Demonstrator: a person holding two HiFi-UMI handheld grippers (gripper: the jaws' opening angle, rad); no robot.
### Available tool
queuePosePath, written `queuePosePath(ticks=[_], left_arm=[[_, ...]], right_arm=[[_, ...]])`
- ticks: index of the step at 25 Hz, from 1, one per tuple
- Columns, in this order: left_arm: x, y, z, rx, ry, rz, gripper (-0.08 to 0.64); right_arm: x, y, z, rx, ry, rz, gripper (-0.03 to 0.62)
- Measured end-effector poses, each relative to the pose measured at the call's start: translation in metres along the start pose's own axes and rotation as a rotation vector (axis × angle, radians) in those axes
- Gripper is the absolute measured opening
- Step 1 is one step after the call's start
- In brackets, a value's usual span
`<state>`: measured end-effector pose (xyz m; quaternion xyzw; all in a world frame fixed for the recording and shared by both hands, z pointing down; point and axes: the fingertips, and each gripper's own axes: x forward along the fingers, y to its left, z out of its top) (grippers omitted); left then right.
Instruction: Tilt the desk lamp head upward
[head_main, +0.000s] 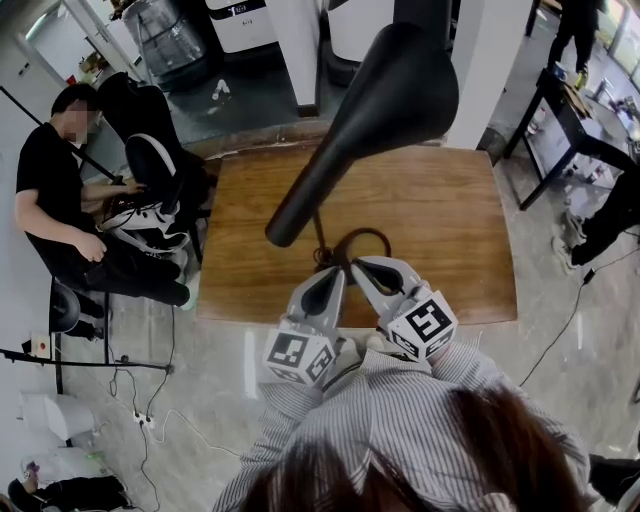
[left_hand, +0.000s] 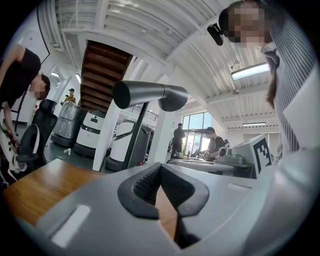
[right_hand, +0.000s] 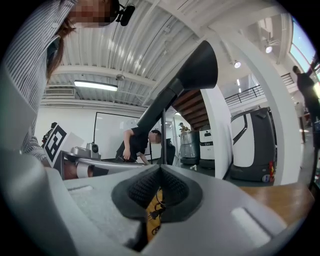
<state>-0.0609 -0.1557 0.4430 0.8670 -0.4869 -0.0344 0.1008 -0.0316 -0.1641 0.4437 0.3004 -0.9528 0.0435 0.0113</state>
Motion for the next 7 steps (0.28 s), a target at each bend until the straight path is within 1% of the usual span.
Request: queuePosePath(ticks=[7], left_arm=[[0.0023, -0.0062, 0.0049, 0.033, -0.005, 0.009, 0.006]], right_arm=[[-0.0086, -0.0029, 0.0038, -0.005, -0.006, -0.009, 0.0]])
